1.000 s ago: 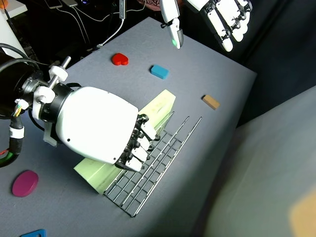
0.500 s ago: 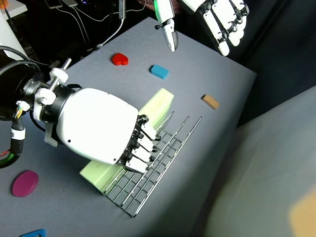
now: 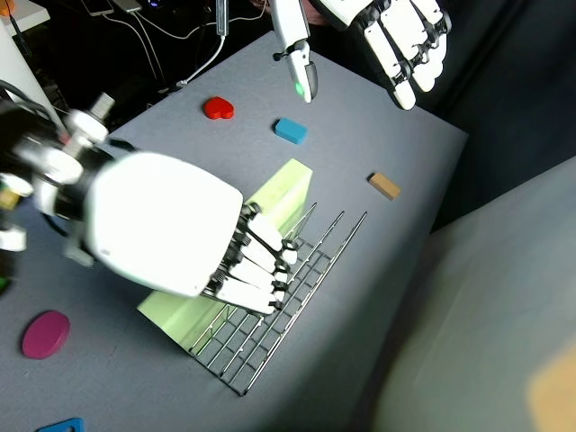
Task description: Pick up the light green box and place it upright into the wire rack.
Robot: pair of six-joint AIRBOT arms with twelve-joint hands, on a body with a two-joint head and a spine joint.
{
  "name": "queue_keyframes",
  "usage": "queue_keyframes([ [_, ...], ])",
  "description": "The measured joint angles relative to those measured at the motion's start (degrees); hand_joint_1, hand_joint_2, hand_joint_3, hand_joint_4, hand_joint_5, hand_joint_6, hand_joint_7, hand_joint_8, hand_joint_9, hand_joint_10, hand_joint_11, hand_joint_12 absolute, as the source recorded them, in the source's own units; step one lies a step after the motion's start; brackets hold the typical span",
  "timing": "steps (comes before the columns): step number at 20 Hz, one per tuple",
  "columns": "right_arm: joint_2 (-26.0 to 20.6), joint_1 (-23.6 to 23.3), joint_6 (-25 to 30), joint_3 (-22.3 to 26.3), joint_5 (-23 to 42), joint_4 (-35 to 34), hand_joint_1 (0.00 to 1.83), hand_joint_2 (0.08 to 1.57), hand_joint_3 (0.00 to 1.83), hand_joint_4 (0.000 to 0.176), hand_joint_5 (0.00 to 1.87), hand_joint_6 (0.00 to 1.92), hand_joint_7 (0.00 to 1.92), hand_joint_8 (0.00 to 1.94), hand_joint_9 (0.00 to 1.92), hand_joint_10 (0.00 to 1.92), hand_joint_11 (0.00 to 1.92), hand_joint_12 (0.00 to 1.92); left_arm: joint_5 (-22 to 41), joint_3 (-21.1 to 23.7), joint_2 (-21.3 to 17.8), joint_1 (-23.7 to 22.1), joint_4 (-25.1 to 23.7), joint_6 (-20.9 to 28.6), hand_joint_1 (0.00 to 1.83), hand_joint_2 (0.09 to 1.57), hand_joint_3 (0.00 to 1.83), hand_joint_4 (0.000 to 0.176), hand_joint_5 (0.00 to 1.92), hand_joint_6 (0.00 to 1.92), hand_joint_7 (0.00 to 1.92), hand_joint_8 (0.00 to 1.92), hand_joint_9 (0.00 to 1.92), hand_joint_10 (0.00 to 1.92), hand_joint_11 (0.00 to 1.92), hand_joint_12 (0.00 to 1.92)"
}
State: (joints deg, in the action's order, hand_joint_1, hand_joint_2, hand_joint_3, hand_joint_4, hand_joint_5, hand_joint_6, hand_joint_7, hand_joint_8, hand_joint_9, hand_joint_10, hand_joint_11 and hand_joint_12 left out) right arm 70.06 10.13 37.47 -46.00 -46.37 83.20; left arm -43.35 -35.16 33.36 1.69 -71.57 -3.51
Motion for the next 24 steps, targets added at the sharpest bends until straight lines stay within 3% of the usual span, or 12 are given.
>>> queue_keyframes([
  [7, -15.0, -4.9, -4.5, 13.9, 3.3, 1.8, 0.69, 1.04, 0.0, 0.0, 0.47, 0.0, 0.52, 0.0, 0.43, 0.14, 0.13, 1.27, -0.1, 0.6, 1.2, 1.0, -1.7, 3.8, 0.18, 1.15, 0.0, 0.032, 0.23, 0.0, 0.2, 0.0, 0.19, 0.0, 0.01, 0.63],
  [10, -21.7, -6.4, -14.9, 20.5, 6.6, -6.4, 0.68, 1.05, 0.0, 0.0, 0.47, 0.0, 0.52, 0.0, 0.43, 0.13, 0.12, 1.26, -0.2, 0.9, 1.5, 1.7, -2.0, 4.9, 0.19, 1.15, 0.0, 0.033, 0.22, 0.0, 0.21, 0.0, 0.2, 0.0, 0.02, 0.64],
  [13, -25.3, -4.6, -16.9, 25.7, 7.0, -8.7, 0.66, 1.05, 0.0, 0.0, 0.47, 0.0, 0.52, 0.0, 0.45, 0.12, 0.14, 1.3, -0.4, 1.1, 1.9, 2.0, -2.1, 5.2, 0.19, 1.15, 0.0, 0.033, 0.23, 0.0, 0.21, 0.0, 0.22, 0.01, 0.05, 0.65],
  [15, -26.8, -4.1, -16.7, 26.7, 5.9, -8.6, 0.68, 1.09, 0.0, 0.0, 0.73, 0.08, 0.76, 0.14, 0.5, 1.22, 0.55, 1.67, -0.4, 1.4, 2.6, 2.1, -2.1, 5.3, 0.25, 1.15, 0.0, 0.007, 0.41, 0.01, 0.45, 0.01, 0.48, 0.03, 0.3, 0.67],
  [16, -27.1, -3.4, -16.0, 26.6, 5.1, -7.9, 0.72, 1.09, 0.0, 0.0, 0.85, 0.2, 0.77, 0.55, 0.64, 1.49, 0.76, 1.79, -0.4, 1.4, 2.9, 2.1, -2.2, 5.4, 0.29, 1.16, 0.0, 0.0, 0.61, 0.02, 0.69, 0.03, 0.71, 0.05, 0.48, 0.66],
  [17, -27.1, -3.0, -15.5, 26.4, 4.2, -7.8, 0.72, 1.09, 0.0, 0.0, 0.85, 0.2, 0.77, 0.55, 0.64, 1.49, 0.76, 1.79, -0.3, 1.4, 2.9, 2.1, -2.4, 5.6, 0.29, 1.16, 0.0, 0.0, 0.61, 0.02, 0.69, 0.03, 0.71, 0.05, 0.48, 0.66],
  [18, -27.2, -2.4, -14.8, 26.3, 3.4, -8.2, 0.74, 1.1, 0.0, 0.0, 0.89, 0.47, 0.81, 0.88, 0.8, 1.62, 0.98, 1.86, -0.4, 1.4, 3.3, 2.1, -2.6, 5.9, 0.35, 1.17, 0.0, 0.0, 0.79, 0.03, 0.92, 0.06, 0.93, 0.11, 0.66, 0.71],
  [19, -27.3, -2.0, -14.3, 26.3, 2.9, -8.5, 0.77, 1.13, 0.0, 0.0, 0.82, 1.4, 0.89, 1.76, 1.12, 1.88, 1.4, 1.92, -0.6, 1.5, 3.6, 2.3, -2.8, 6.1, 0.51, 1.17, 0.0, 0.0, 0.95, 0.38, 1.01, 0.64, 0.97, 1.02, 0.89, 1.26],
  [20, -27.1, -1.9, -14.0, 26.3, 2.8, -8.7, 0.77, 1.13, 0.0, 0.0, 0.82, 1.4, 0.89, 1.76, 1.12, 1.88, 1.4, 1.92, -0.5, 1.7, 3.6, 2.4, -2.8, 6.3, 0.51, 1.17, 0.0, 0.0, 0.95, 0.38, 1.01, 0.64, 0.97, 1.02, 0.89, 1.26],
  [21, -26.4, -1.7, -13.7, 26.3, 2.9, -8.6, 0.7, 1.23, 0.02, 0.0, 0.9, 1.9, 1.14, 1.93, 1.36, 1.92, 1.67, 1.92, -0.5, 1.9, 3.6, 2.5, -2.6, 6.4, 0.6, 1.21, 0.0, 0.0, 0.72, 1.56, 0.81, 1.67, 0.9, 1.86, 1.02, 1.88],
  [22, -26.0, -1.6, -13.7, 26.4, 2.9, -8.6, 0.62, 1.3, 0.02, 0.0, 1.01, 1.92, 1.24, 1.94, 1.5, 1.92, 1.78, 1.92, -0.5, 2.1, 3.6, 2.7, -2.8, 6.4, 0.61, 1.23, 0.01, 0.0, 0.76, 1.84, 0.85, 1.87, 0.97, 1.91, 1.09, 1.91],
  [24, -25.1, -0.9, -13.9, 26.5, 2.2, -8.2, 0.53, 1.45, 0.03, 0.0, 1.14, 1.92, 1.43, 1.94, 1.69, 1.92, 1.91, 1.92, -0.8, 2.4, 3.6, 3.3, -3.1, 6.5, 0.63, 1.27, 0.01, 0.0, 0.98, 1.92, 1.06, 1.92, 1.13, 1.92, 1.23, 1.92],
])
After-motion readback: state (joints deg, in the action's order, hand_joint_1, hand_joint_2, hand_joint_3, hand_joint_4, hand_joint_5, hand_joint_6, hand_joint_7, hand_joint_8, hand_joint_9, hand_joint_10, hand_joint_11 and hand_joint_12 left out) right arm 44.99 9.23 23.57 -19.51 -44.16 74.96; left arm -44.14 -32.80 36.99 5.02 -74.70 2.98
